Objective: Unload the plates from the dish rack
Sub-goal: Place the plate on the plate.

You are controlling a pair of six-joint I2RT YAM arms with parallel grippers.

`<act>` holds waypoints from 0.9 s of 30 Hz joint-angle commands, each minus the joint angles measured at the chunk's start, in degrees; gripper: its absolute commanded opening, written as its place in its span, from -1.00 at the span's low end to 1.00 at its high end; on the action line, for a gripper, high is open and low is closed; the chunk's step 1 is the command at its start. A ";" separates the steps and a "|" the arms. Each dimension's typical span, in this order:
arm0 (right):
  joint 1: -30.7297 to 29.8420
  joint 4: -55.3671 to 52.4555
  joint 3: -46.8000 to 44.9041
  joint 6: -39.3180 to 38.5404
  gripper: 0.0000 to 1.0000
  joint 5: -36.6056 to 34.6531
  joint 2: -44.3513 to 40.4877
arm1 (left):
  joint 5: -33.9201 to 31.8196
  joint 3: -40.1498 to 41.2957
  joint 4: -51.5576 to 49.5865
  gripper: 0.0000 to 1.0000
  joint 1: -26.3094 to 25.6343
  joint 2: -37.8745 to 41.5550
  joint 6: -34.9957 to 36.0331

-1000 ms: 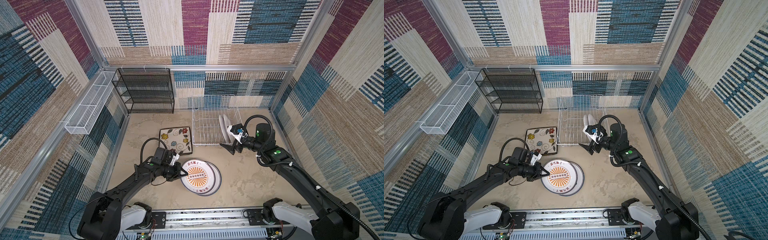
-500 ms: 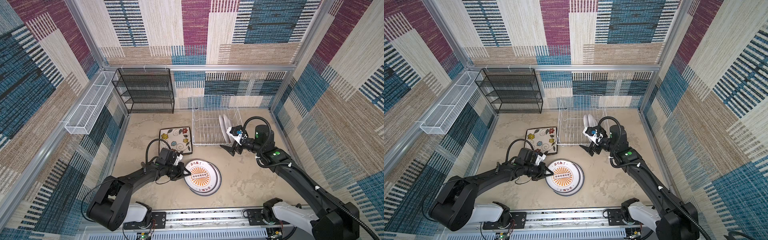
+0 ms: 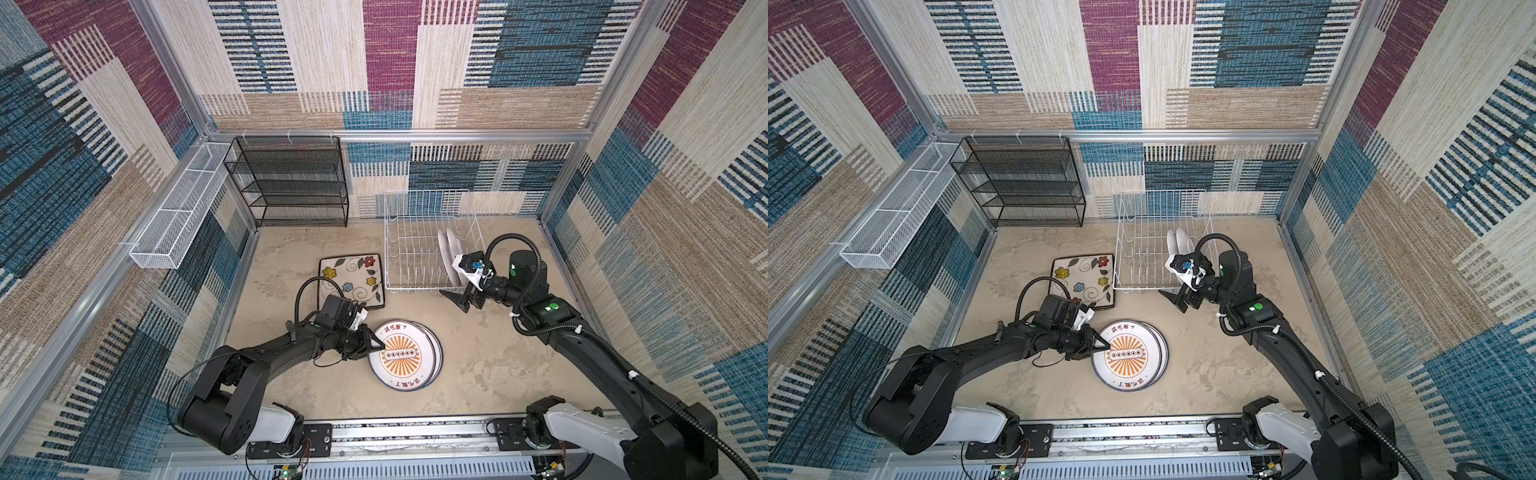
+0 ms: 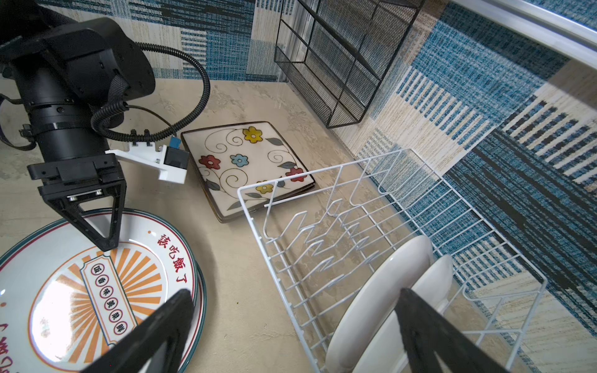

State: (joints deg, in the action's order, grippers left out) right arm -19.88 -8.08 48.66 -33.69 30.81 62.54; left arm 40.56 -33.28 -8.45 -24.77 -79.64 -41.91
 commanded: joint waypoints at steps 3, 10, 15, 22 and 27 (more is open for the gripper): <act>-0.02 2.45 -0.52 -0.02 0.99 -0.64 -0.05 | -3.05 -1.83 -4.99 -0.09 -0.25 0.84 2.28; -0.06 2.52 -0.57 -0.23 1.00 -1.31 0.01 | -6.83 -5.73 -11.73 0.12 -0.96 0.97 3.72; -0.03 2.89 -0.69 0.12 1.00 -2.18 0.03 | -8.91 -7.28 -12.94 0.13 -1.83 0.39 3.94; -0.03 2.89 -0.63 0.36 1.00 -2.77 0.28 | -8.67 -8.69 -11.57 0.13 -2.90 -3.00 3.69; -0.07 2.89 -0.59 0.46 1.00 -2.97 0.35 | -9.15 -10.35 -12.02 0.13 -3.43 -4.64 3.86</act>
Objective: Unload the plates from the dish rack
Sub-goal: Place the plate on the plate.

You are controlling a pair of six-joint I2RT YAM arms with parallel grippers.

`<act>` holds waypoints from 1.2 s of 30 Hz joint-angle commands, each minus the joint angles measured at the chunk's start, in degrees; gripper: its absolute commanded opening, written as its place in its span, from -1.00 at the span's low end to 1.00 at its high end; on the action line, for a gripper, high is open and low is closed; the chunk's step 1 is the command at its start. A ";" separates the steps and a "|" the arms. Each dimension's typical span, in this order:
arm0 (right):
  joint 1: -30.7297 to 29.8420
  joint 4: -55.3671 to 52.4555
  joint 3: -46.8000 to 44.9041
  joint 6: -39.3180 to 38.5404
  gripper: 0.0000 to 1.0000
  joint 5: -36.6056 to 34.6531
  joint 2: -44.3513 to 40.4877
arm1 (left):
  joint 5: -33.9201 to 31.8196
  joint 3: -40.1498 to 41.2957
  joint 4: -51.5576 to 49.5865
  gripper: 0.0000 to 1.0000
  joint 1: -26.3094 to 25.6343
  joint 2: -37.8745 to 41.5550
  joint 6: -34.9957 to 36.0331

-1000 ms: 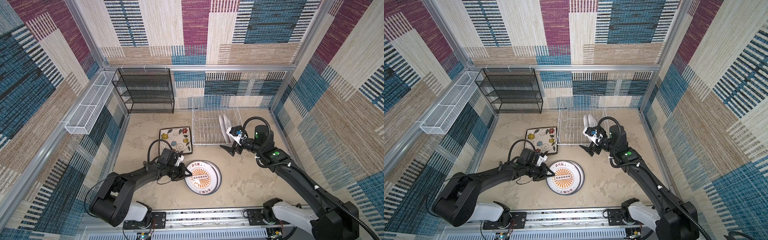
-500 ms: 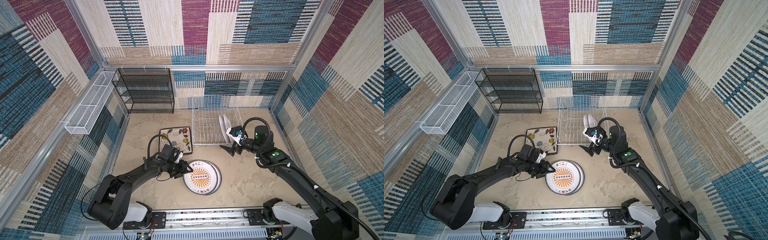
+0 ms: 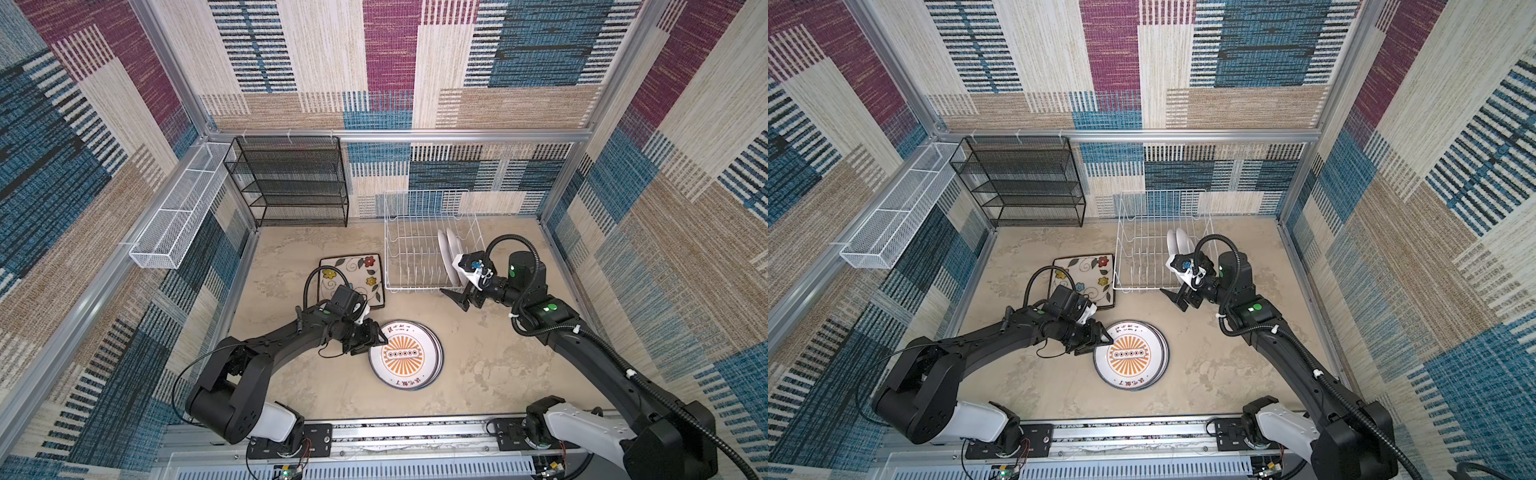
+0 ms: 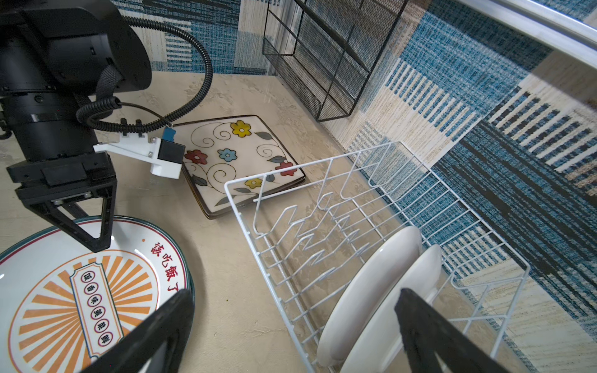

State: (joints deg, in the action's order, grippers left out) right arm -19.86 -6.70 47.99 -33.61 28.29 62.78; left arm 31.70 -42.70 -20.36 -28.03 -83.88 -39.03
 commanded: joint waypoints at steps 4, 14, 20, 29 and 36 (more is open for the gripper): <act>-0.02 1.68 0.08 0.62 1.00 -0.60 0.40 | -1.33 -2.25 -2.22 0.20 -0.29 -1.26 1.69; -0.01 2.38 0.31 1.36 1.00 -1.51 0.99 | -2.91 -6.11 -8.43 0.33 -0.80 -3.03 3.58; -0.02 3.15 0.09 2.29 1.00 -2.63 1.14 | -5.17 -8.29 -13.21 0.32 -0.88 -2.29 5.49; -0.09 6.16 -0.78 5.49 1.00 -9.52 -0.21 | -8.54 -14.37 -19.90 0.30 -0.87 0.12 8.31; 0.07 7.79 -0.47 13.57 1.00 -20.57 -2.95 | -11.76 -27.99 -23.85 0.31 -0.88 1.82 13.43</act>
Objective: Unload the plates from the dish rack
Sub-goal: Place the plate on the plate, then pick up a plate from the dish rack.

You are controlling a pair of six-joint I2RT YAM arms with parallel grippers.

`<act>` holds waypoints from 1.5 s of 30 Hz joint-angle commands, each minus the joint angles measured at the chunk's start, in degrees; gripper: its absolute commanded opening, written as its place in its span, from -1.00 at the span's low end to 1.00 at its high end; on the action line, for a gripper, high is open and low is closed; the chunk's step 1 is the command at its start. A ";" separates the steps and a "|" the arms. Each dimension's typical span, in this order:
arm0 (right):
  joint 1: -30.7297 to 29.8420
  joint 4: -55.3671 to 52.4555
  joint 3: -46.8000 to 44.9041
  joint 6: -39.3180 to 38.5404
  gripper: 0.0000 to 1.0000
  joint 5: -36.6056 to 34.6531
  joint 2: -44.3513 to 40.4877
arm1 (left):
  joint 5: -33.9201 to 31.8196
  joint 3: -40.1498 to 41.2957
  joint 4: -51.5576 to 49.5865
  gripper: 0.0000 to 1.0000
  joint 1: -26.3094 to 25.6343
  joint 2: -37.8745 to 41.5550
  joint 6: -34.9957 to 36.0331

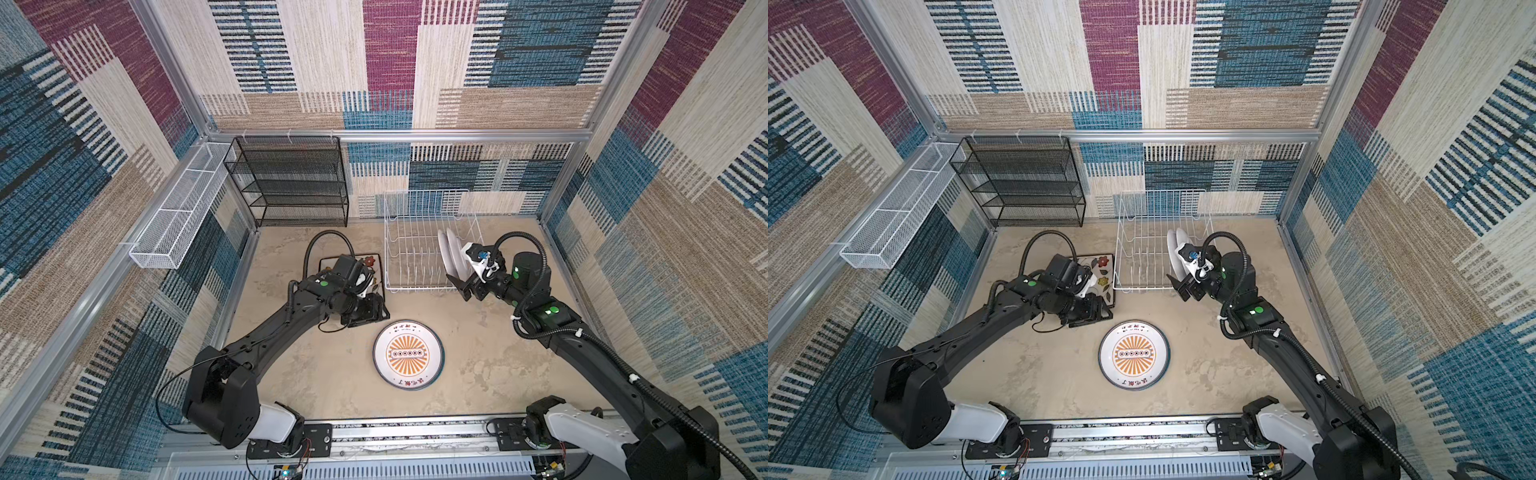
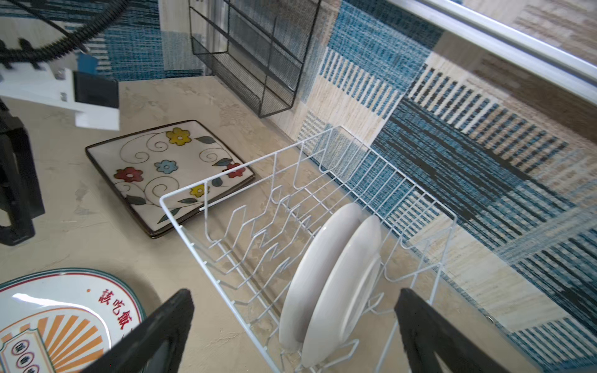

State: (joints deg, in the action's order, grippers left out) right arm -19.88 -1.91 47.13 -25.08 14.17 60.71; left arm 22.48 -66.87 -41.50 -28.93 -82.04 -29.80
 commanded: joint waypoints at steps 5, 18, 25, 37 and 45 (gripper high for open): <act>0.45 1.48 0.90 8.97 1.00 -8.13 -2.81 | -1.77 -17.67 -3.54 0.31 -0.03 -6.60 7.11; 7.12 -2.57 0.02 16.96 1.00 -5.49 -3.97 | 0.07 -47.88 -3.55 0.28 -2.86 -30.88 8.85; 8.17 -0.29 -0.71 17.33 1.00 -6.53 -2.89 | 1.36 -59.29 -3.53 0.16 -4.68 -41.34 6.07; 8.80 1.21 -1.16 16.37 1.00 -7.15 -1.75 | 2.21 -67.16 -3.35 -0.29 -5.79 -52.05 1.42; 8.89 1.56 -1.08 16.17 1.00 -6.82 -1.65 | 3.00 -67.41 -0.03 -0.31 -5.88 -53.77 -1.71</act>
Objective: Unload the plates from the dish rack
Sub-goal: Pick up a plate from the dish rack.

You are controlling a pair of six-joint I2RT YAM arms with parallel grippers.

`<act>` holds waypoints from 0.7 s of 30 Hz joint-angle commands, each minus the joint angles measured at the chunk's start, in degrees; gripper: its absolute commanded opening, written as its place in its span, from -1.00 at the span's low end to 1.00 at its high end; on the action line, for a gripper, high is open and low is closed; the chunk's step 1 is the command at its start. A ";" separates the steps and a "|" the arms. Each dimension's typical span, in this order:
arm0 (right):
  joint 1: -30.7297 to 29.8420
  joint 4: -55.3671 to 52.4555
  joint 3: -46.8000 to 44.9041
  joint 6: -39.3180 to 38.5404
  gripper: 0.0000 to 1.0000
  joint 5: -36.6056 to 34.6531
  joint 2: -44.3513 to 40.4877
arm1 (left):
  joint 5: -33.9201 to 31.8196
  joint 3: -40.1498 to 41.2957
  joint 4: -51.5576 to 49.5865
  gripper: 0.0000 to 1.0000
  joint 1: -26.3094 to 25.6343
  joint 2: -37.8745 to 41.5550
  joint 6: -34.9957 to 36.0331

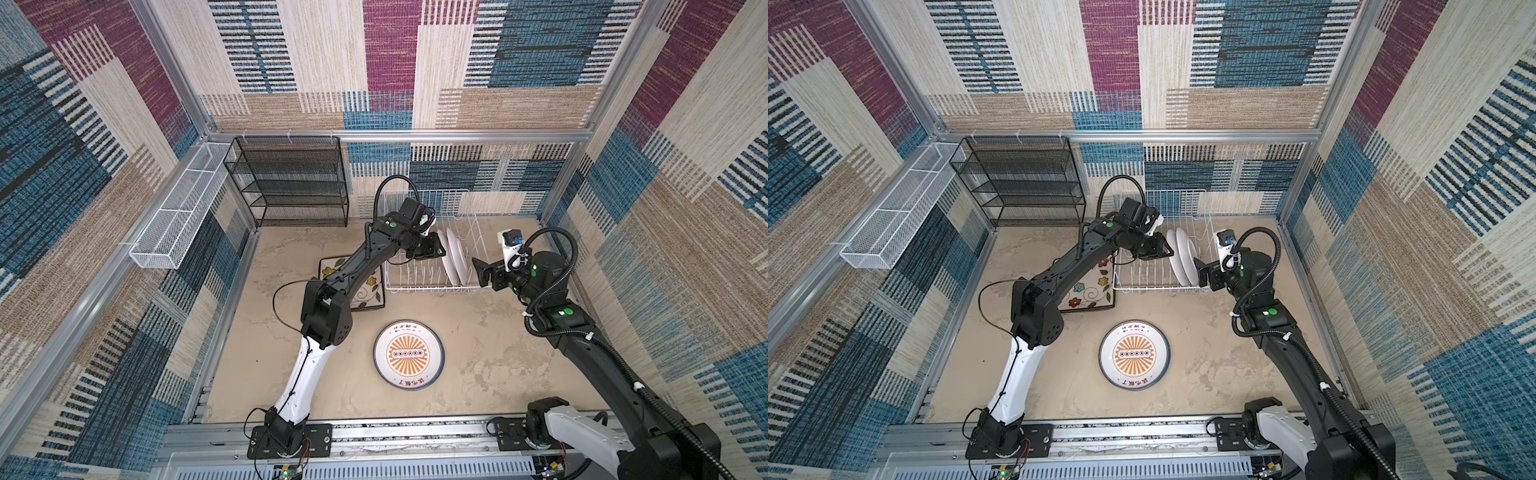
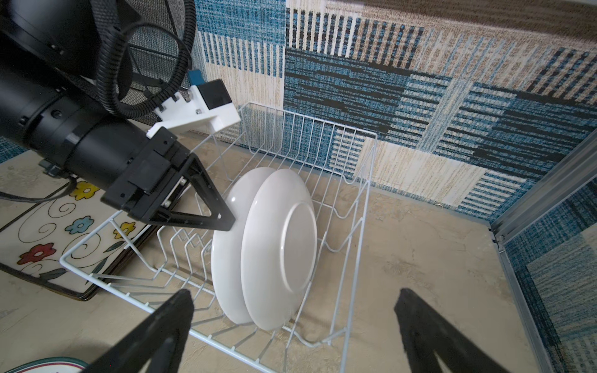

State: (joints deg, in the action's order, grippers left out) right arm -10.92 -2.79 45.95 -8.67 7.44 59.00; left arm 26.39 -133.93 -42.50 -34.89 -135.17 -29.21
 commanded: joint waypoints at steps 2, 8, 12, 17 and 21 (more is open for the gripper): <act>-0.04 2.44 0.19 -0.22 1.00 0.07 0.06 | -0.91 -0.35 1.83 -0.32 0.11 -1.02 -3.33; 0.02 2.39 0.32 -0.28 1.00 -0.01 -0.17 | -0.33 -0.15 3.68 -0.42 -0.20 -2.08 -6.00; 0.02 2.17 0.58 -0.22 1.00 -0.16 -0.19 | 0.16 1.50 5.92 -0.58 -0.19 -1.81 -8.49; 0.02 2.52 0.61 -0.17 1.00 -0.11 -0.03 | 0.35 2.88 7.44 -0.77 -0.34 -0.84 -10.15; 0.06 2.61 0.57 -0.12 1.00 -0.11 0.15 | -0.13 6.93 11.09 -0.87 -0.38 1.81 -11.44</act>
State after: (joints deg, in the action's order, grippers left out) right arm -10.90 -2.46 46.02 -8.67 7.49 59.07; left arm 29.85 -129.16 -31.77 -35.53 -135.11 -38.85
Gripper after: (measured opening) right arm 0.998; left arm 0.092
